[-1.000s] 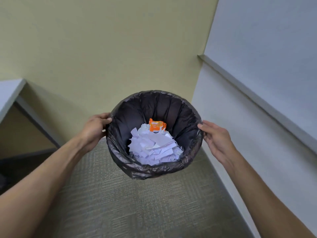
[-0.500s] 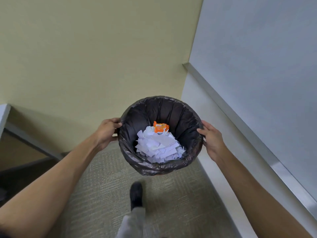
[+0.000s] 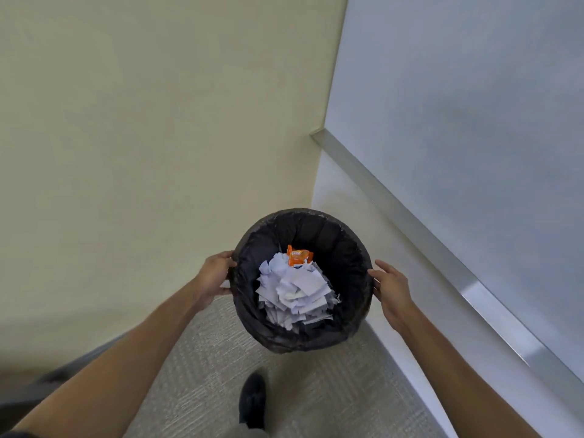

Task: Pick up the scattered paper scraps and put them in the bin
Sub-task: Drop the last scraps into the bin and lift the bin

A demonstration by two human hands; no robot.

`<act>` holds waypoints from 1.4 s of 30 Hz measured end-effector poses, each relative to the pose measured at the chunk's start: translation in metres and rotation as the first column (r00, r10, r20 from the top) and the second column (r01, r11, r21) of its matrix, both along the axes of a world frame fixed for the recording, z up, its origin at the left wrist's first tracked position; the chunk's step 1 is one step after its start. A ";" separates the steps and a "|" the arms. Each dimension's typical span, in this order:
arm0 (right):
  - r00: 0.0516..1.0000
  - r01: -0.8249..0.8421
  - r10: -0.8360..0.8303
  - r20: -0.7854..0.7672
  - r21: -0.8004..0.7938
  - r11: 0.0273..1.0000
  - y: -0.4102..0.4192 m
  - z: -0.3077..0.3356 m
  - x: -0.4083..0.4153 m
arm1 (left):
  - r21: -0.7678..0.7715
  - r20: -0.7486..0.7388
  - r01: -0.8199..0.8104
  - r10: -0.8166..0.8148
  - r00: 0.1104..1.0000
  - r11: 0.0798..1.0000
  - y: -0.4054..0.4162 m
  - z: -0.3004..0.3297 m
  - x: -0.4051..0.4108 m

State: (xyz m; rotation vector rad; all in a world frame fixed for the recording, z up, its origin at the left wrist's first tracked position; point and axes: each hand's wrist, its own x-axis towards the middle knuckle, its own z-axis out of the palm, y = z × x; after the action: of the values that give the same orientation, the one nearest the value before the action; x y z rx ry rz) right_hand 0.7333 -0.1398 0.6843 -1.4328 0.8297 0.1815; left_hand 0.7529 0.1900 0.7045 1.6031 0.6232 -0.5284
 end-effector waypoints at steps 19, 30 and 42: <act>0.970 -0.199 0.162 -0.183 -0.200 0.959 -0.028 -0.287 0.207 | 0.077 -0.118 -0.043 0.052 0.992 0.996 -0.044 -0.305 0.181; 0.974 -0.186 0.154 -0.164 -0.206 0.961 -0.037 -0.435 0.264 | 0.252 -0.067 0.119 -0.106 0.992 0.960 -0.048 -0.471 0.237; 0.964 -0.260 0.249 -0.092 -0.125 0.958 -0.039 -0.452 0.268 | 0.293 0.018 0.146 -0.158 0.987 0.945 -0.050 -0.501 0.245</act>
State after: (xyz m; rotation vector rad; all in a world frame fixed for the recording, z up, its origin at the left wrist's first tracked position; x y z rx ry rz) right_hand 1.0010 -0.1785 0.2324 -1.6693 0.7272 0.3838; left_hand 0.9981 0.1404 0.2033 1.9479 0.5683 -0.5336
